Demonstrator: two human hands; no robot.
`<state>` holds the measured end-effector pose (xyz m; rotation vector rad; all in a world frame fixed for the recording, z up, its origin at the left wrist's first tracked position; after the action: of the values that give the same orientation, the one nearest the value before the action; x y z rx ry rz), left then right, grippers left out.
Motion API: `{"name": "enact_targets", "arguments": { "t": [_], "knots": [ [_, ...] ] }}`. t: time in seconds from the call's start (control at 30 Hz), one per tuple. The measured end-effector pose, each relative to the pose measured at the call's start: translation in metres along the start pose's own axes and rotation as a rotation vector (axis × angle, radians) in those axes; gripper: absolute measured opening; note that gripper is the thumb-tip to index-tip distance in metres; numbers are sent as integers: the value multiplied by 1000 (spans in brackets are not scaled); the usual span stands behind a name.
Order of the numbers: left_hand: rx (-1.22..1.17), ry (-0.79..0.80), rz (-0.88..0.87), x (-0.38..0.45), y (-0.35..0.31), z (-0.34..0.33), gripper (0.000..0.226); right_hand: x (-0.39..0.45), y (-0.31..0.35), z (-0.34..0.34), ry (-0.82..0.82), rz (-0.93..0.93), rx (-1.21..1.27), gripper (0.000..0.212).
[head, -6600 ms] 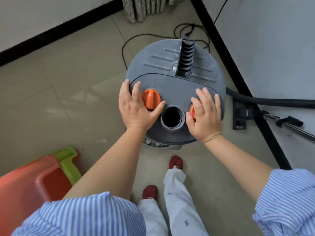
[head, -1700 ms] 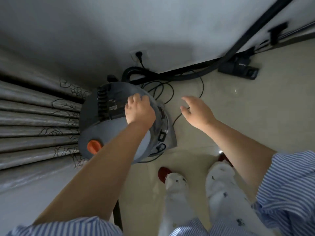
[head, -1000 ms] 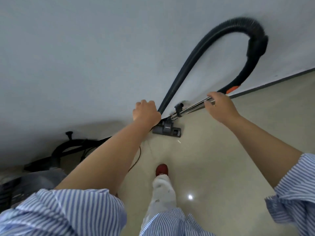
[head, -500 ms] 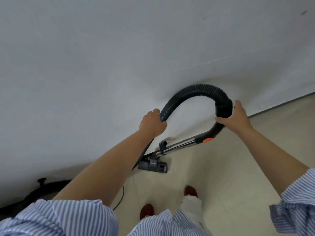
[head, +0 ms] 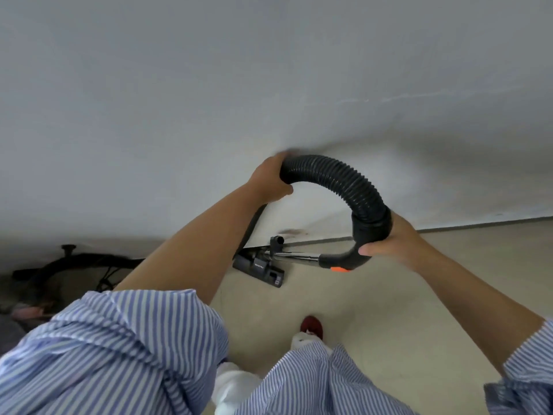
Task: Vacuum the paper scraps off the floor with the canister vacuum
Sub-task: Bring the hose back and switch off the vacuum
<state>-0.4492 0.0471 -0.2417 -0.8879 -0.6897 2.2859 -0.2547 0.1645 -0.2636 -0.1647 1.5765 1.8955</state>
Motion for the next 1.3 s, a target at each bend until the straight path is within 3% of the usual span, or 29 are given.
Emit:
{"name": "enact_targets", "arguments": {
  "t": [0.1, 0.27, 0.47, 0.57, 0.73, 0.87, 1.3],
  "knots": [
    [31, 34, 7, -6, 14, -2, 46, -9, -2, -9, 45, 14, -54, 49],
    [12, -25, 65, -57, 67, 10, 49, -27, 17, -56, 119, 114, -21, 57],
    [-32, -281, 132, -145, 140, 76, 46, -50, 51, -141, 141, 263, 90, 52],
    [-53, -391, 196, -198, 182, 119, 46, -54, 79, -195, 147, 292, 82, 55],
    [-118, -540, 256, -274, 242, 170, 48, -68, 127, -273, 124, 356, 36, 43],
    [-183, -582, 298, -319, 277, 190, 52, -87, 156, -326, 185, 424, 67, 34],
    [-234, -673, 383, -368, 357, 233, 49, -67, 187, -444, 356, 431, 153, 40]
  ]
}}
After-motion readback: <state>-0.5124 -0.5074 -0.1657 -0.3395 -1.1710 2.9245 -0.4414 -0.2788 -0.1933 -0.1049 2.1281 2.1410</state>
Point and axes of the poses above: each hand's wrist, its own x-axis towards the middle knuckle, its own z-axis out of the back of the hand, y = z × x, the point moved 7 cm from there along x, towards the middle knuckle, and after that the axes turned 3 degrees about y, right-handed, at the moved point
